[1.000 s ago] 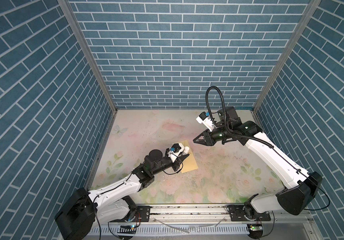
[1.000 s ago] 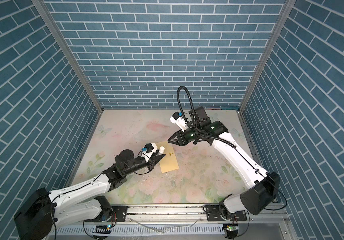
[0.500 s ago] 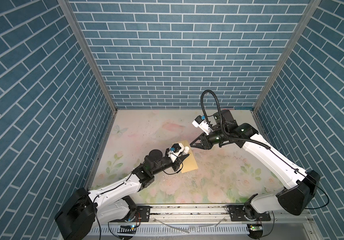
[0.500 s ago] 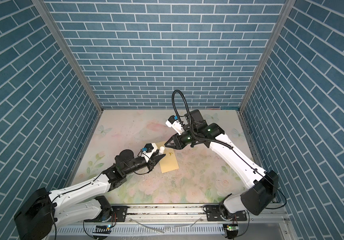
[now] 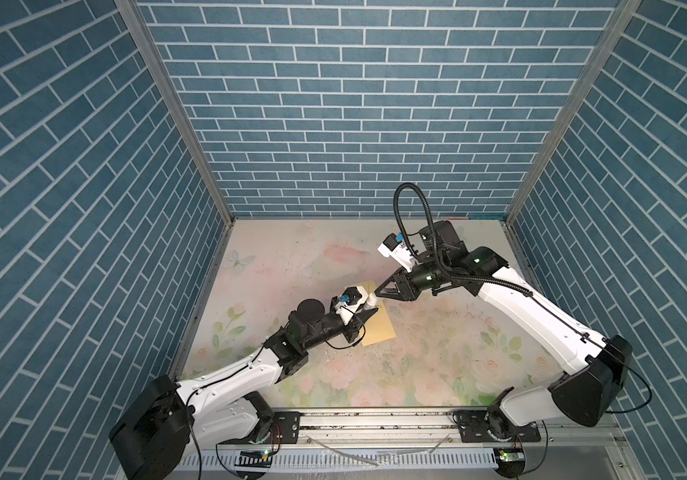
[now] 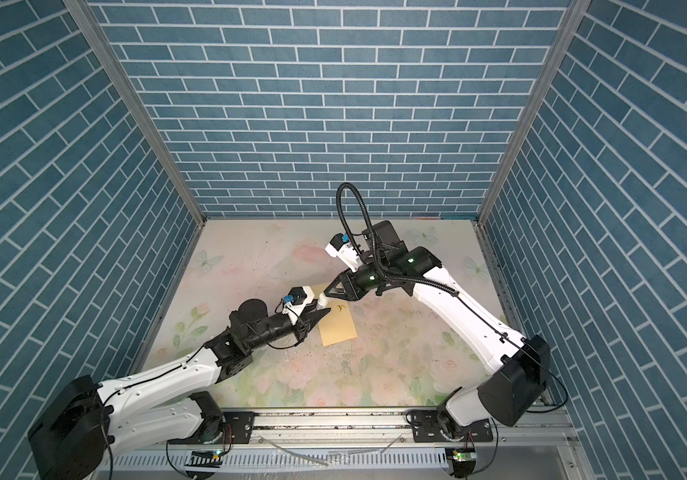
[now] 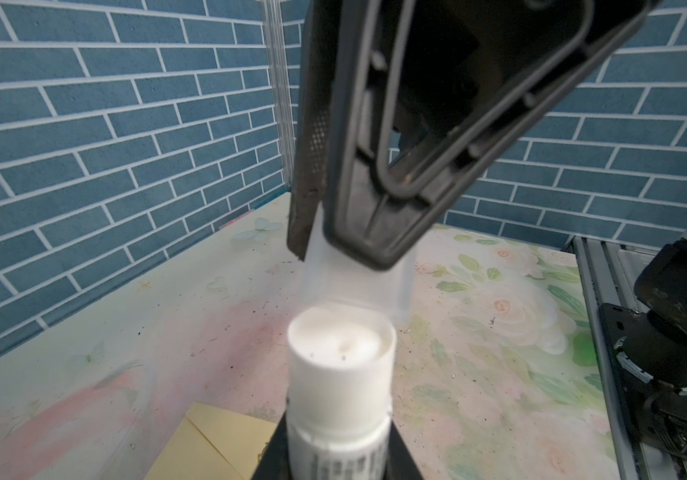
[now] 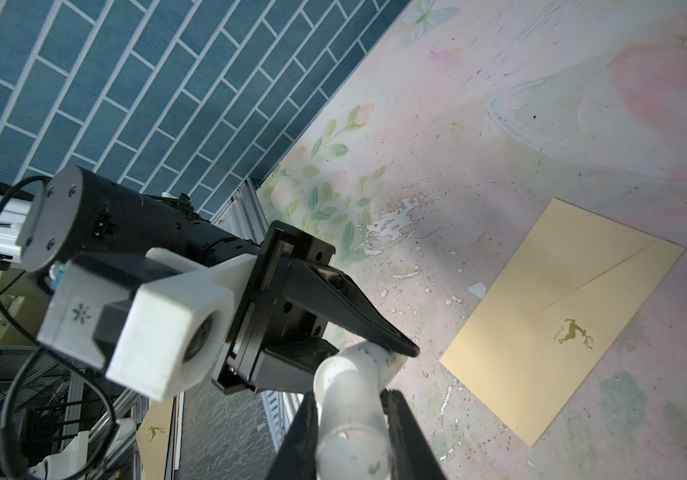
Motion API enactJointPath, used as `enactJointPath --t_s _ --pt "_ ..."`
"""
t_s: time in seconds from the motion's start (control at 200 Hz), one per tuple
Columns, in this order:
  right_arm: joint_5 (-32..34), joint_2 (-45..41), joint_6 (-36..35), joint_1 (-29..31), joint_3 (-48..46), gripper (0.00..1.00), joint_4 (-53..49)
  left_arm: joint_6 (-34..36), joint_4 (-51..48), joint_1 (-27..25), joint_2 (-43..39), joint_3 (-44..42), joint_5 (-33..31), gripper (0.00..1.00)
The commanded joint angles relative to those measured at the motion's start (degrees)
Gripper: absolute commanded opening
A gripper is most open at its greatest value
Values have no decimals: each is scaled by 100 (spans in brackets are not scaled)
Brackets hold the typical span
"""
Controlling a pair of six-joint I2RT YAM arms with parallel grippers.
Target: Place the letter into the envelope and seal it
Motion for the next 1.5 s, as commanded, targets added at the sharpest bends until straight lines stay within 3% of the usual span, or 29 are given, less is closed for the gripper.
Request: enactJointPath --t_s 0.0,1.035,1.495 --pt "-113 45 130 53 -34 8 129 -6 180 11 -67 79 77 0" --pt "168 91 137 510 -103 11 372 -23 178 12 38 153 124 0" --pt "918 45 -189 897 -194 10 153 -50 206 13 38 147 88 0"
